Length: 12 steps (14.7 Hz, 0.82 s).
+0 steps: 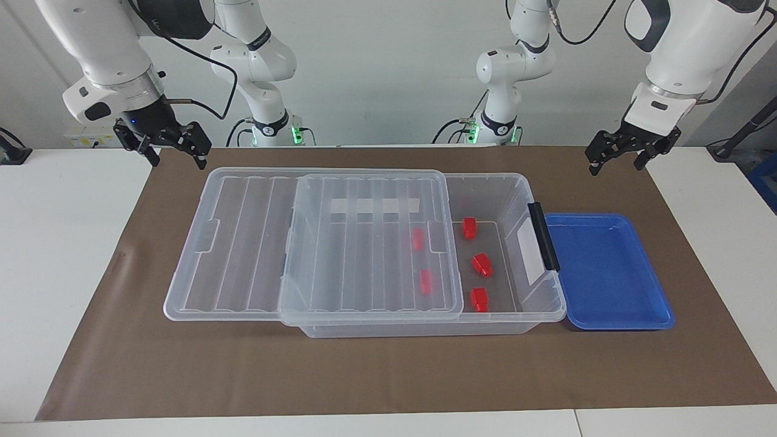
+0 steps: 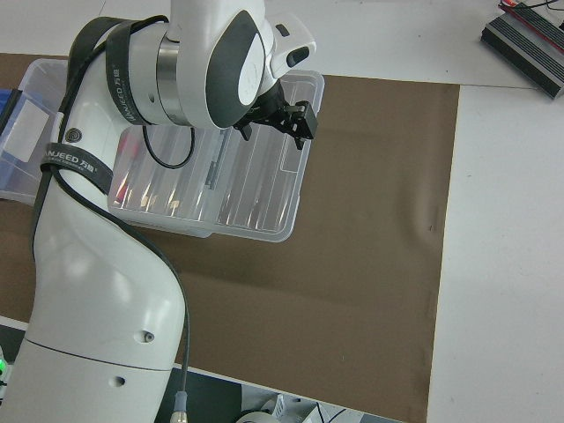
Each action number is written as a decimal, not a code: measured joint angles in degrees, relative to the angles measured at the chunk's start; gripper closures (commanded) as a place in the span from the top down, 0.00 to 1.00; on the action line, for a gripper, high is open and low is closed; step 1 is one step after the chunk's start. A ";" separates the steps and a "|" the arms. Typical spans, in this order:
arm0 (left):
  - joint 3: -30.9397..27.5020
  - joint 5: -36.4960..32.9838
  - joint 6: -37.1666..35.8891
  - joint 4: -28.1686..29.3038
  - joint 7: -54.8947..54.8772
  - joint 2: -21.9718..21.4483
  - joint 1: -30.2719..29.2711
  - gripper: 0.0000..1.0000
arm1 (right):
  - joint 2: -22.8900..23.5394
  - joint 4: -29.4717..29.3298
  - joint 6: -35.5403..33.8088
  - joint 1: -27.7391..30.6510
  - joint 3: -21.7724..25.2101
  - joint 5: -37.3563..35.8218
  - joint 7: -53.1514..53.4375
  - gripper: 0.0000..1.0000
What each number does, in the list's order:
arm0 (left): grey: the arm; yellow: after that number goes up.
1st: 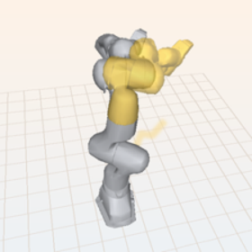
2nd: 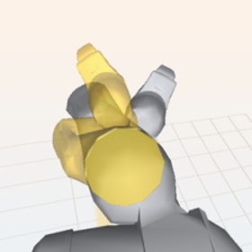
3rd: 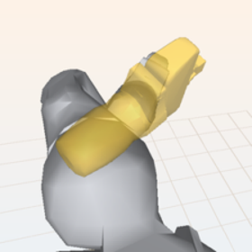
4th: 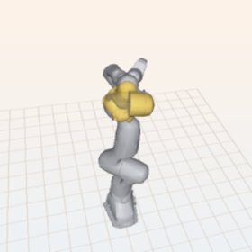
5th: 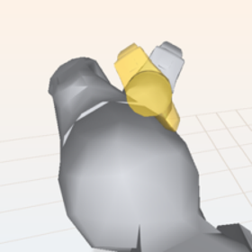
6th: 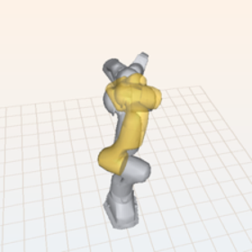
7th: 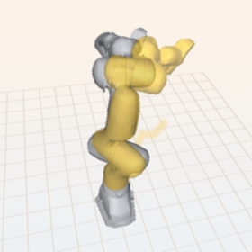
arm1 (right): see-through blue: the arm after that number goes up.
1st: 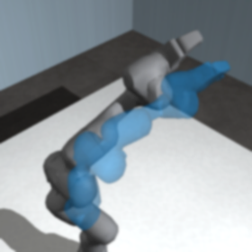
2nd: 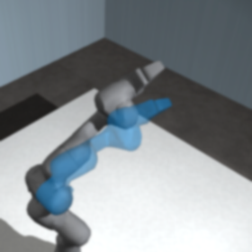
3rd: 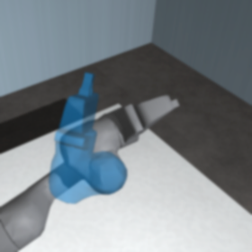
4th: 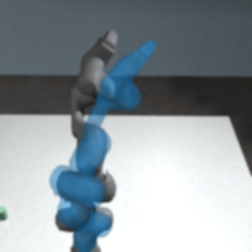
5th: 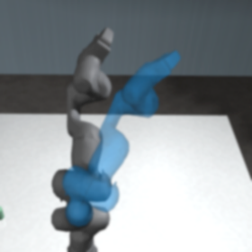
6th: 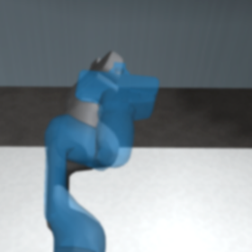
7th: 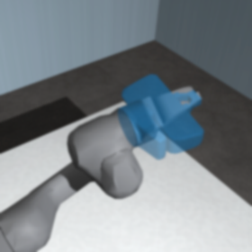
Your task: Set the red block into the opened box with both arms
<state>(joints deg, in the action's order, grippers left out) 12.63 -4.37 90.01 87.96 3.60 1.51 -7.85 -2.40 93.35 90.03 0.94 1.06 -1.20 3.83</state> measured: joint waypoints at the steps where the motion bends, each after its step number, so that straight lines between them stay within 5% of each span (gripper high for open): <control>1: 0.05 0.00 0.27 0.00 0.00 0.00 0.39 1.00 | 0.00 0.00 0.00 0.00 0.00 0.00 0.00 1.00; 12: -0.94 0.00 0.38 0.00 0.00 0.00 0.02 1.00 | 0.00 0.00 0.00 0.00 0.00 0.00 0.00 1.00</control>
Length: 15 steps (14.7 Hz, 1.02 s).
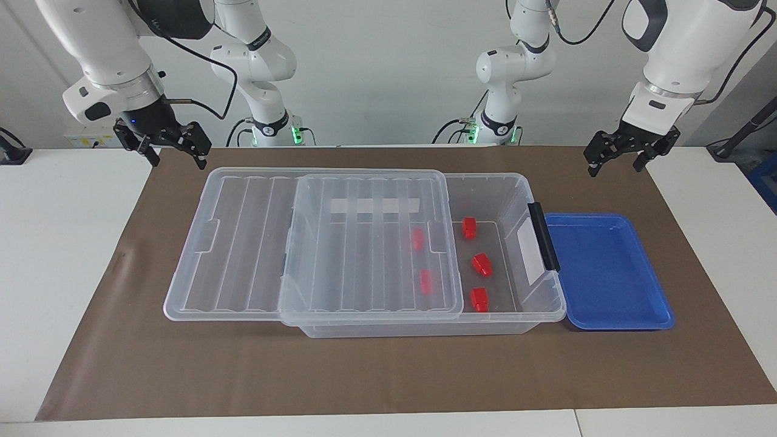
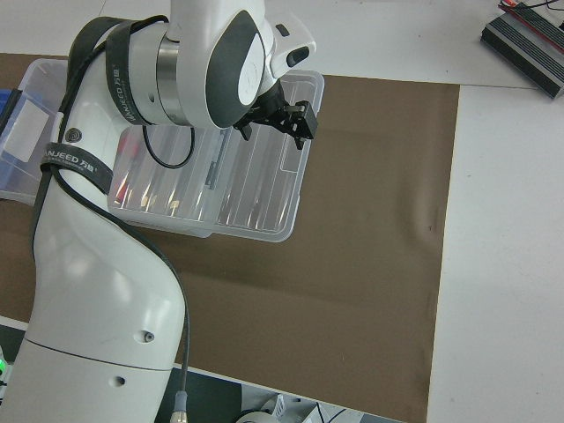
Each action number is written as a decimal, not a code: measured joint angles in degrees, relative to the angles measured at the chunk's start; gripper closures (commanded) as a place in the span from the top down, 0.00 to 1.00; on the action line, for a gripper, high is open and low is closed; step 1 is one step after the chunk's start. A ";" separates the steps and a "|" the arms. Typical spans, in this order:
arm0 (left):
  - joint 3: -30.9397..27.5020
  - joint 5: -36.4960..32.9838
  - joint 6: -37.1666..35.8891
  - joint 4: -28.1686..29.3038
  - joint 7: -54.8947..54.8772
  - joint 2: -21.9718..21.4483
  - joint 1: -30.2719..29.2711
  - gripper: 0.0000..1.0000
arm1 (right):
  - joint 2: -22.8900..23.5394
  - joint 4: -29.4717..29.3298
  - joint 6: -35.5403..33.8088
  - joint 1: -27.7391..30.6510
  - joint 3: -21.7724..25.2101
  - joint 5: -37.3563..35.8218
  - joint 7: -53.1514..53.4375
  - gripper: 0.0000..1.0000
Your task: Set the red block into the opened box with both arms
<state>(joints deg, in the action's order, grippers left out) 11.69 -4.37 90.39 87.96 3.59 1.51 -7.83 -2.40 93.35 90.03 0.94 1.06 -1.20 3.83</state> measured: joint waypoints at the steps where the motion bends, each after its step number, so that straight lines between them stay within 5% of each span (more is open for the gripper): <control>1: -0.02 0.00 0.00 0.00 0.00 0.00 0.00 1.00 | 0.00 0.00 0.00 0.00 0.00 0.00 0.00 1.00; 4: -0.03 0.00 0.00 0.00 0.00 0.00 -0.01 1.00 | 0.00 0.00 0.00 0.03 0.00 0.00 0.00 1.00; 5: -0.03 0.00 0.00 0.00 0.00 0.00 -0.01 1.00 | -0.01 0.00 0.05 0.20 0.05 0.00 0.00 0.73; 7: -0.03 0.00 0.00 0.00 0.00 0.00 -0.01 1.00 | -0.01 0.05 0.82 0.96 0.50 0.00 -1.62 0.00; 15: -0.04 0.00 0.12 0.00 0.00 0.00 -0.01 1.00 | 3.02 9.73 19.84 9.66 1.16 0.00 -19.94 0.00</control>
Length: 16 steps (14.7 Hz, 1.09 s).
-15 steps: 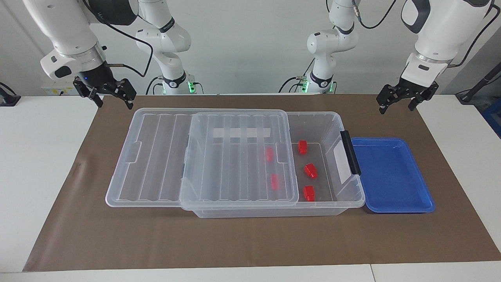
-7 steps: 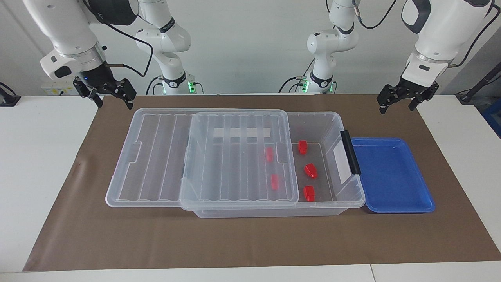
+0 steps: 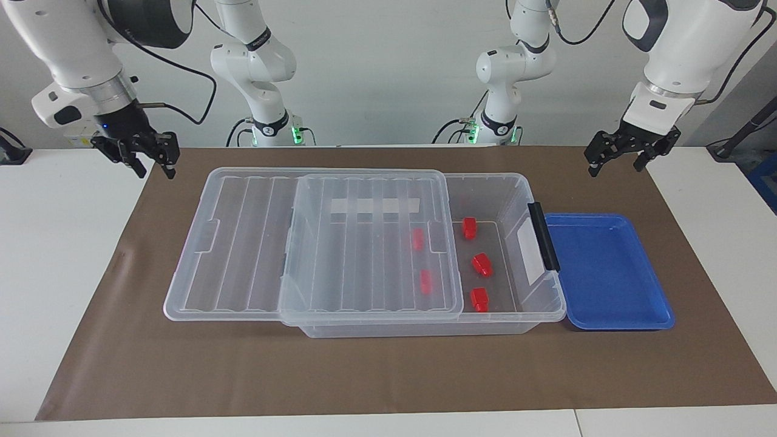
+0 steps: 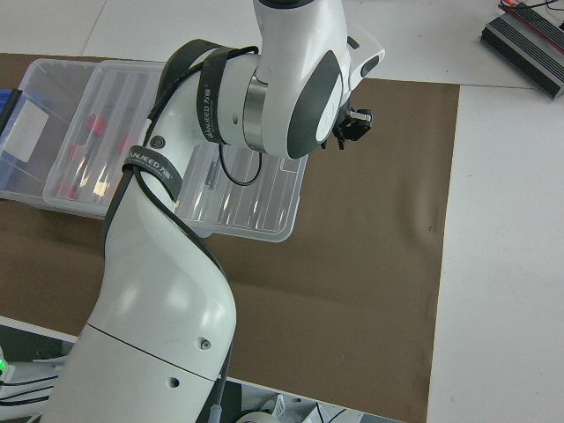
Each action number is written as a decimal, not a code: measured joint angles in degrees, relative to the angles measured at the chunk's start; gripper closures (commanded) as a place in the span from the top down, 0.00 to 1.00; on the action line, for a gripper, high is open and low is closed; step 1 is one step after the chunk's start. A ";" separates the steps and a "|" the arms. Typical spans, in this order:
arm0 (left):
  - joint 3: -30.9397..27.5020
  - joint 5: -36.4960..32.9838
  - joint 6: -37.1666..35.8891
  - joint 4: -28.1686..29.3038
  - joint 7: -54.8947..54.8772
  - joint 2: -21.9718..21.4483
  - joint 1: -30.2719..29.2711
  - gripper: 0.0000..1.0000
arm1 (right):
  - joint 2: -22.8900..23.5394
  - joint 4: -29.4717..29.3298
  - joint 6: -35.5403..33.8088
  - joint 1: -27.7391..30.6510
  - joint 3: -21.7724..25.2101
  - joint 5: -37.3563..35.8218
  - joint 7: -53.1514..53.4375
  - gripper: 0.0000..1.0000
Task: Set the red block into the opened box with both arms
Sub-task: 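Slide the clear lid back over the box with the right gripper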
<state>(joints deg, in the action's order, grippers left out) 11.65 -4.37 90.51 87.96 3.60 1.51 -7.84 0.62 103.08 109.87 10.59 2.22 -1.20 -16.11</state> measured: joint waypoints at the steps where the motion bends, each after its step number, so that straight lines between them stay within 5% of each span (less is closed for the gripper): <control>1: 0.00 0.00 0.02 0.00 0.00 0.00 0.00 1.00 | 1.44 0.40 1.90 0.00 -0.08 0.00 -0.06 0.00; 10: -0.49 0.00 0.10 0.02 0.00 0.00 0.90 1.00 | 8.09 0.53 7.34 -0.77 -1.02 7.98 -6.21 0.00; 16: -10.08 0.01 0.10 0.05 0.00 -0.01 10.56 1.00 | 8.16 0.61 7.34 -3.66 -1.15 9.88 -6.25 0.00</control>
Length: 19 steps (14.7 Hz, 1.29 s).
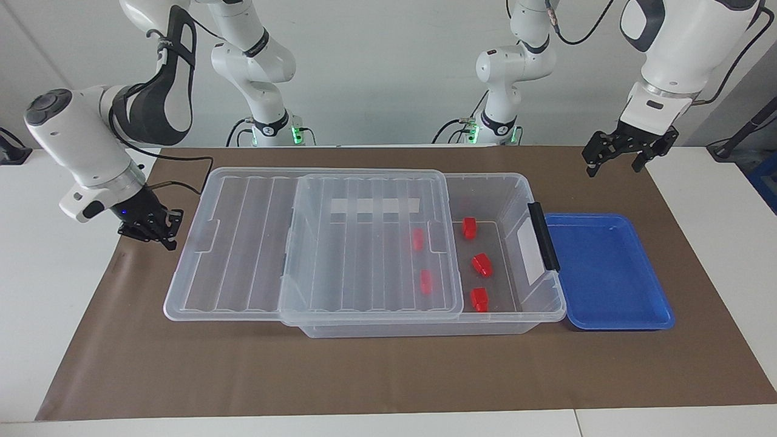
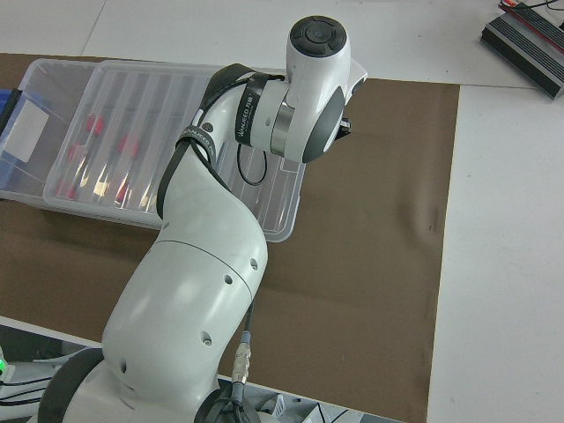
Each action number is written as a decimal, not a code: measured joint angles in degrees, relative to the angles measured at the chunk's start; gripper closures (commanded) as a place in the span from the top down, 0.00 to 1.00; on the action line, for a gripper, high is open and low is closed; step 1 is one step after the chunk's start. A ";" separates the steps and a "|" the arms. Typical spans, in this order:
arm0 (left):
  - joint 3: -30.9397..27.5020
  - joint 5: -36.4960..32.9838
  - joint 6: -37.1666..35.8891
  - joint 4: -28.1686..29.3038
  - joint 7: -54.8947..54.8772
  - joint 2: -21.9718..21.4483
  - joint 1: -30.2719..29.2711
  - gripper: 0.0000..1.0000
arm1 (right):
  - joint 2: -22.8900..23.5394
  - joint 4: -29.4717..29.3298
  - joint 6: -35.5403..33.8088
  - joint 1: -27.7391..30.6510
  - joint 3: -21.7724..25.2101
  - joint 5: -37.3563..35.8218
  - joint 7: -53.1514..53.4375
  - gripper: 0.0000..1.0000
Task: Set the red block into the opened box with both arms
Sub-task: 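Slide the clear lid back over the box with the right gripper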
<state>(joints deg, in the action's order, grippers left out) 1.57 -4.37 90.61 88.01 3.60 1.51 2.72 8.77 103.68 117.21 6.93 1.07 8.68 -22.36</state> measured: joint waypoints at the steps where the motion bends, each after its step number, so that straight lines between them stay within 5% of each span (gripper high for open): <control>1: -0.78 0.00 0.00 0.00 0.00 0.00 0.79 1.00 | 0.00 0.00 0.00 -0.48 0.01 0.00 0.00 0.00; 19: -1.38 0.00 0.00 0.00 0.00 -0.28 1.34 1.00 | 0.13 0.01 2.09 -12.38 -0.04 0.06 13.33 0.00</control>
<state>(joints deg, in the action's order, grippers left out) 0.19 -4.37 90.62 88.01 3.60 1.23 4.06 8.90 103.69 119.30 -5.45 1.03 8.74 -9.04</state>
